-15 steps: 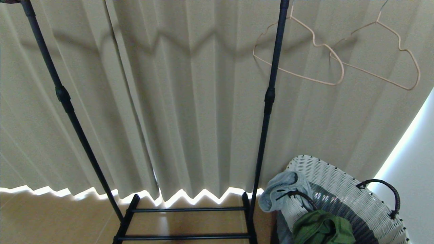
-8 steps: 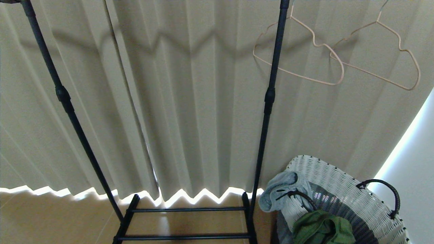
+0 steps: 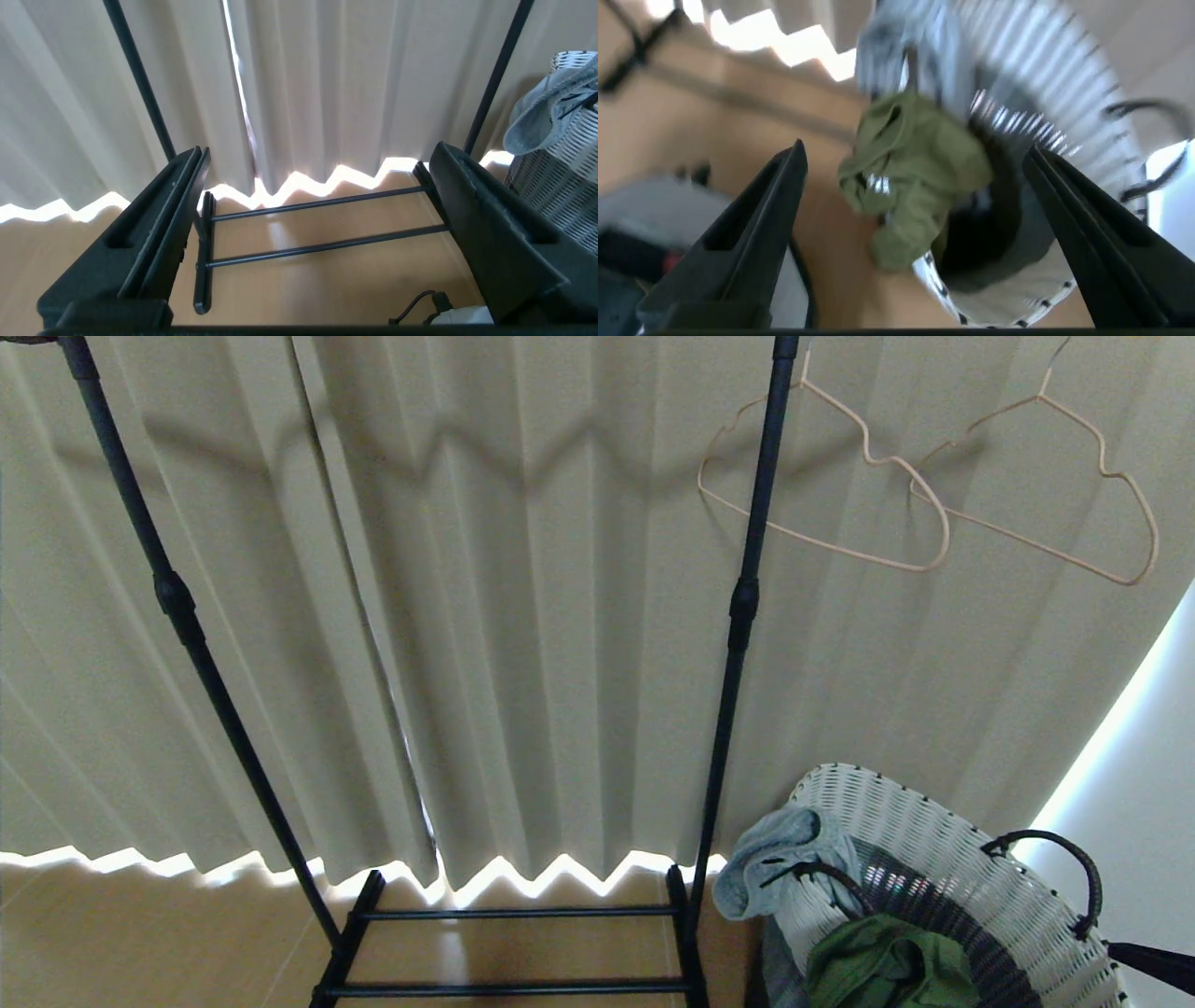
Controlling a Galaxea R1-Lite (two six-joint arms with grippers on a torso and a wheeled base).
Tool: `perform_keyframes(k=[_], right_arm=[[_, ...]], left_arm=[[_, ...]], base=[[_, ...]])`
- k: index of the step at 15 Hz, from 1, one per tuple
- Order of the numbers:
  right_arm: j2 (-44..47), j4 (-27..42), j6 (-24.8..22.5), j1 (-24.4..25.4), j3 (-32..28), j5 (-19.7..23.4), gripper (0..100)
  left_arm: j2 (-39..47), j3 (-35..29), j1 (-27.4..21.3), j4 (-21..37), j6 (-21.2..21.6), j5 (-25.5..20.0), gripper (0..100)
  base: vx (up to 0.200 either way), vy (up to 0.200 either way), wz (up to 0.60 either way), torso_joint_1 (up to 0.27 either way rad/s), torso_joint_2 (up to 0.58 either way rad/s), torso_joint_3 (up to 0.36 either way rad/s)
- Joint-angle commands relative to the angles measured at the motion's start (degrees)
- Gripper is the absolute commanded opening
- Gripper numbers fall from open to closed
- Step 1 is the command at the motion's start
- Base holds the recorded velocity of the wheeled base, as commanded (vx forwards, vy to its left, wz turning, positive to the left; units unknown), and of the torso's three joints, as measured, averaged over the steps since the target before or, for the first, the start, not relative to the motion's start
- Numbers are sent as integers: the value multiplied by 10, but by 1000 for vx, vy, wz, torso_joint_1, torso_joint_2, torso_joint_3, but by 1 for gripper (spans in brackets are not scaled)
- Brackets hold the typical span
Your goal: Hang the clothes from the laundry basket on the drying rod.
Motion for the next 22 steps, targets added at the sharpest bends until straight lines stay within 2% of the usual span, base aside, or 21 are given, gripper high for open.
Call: perform_keyframes(k=[1,3,6,9,11,17,18,22], right_arm=[[272,-86,-15,9,-9,-20,100],[350,-133,-27,9,-6,-56,100],[440,-197,-29,9,-11,-73,100],[528,-290,-30,9,-14,-134,100],[565,-338,-30,9,-13,-151,100],[586,-380,-30,10,-13,-171,100],[584,-382,-29,10,-12,-172,0],[547,-433,-29,15,24,-178,0]], left_arm=[[1,0,0,0,0,-1,100],[1,0,-1,0,0,0,100],[1,0,0,-1,0,0,100],[1,0,-1,0,0,0,100],[1,0,0,-1,0,0,100],[1,0,0,-1,0,0,100],[1,0,0,-1,0,0,100],[1,0,0,0,0,0,100]], base=[[0,0,0,0,0,0],[0,0,0,0,0,0],[0,0,0,0,0,0],[0,0,0,0,0,0],[0,0,0,0,0,0],[0,0,0,0,0,0],[0,0,0,0,0,0],[0,0,0,0,0,0]])
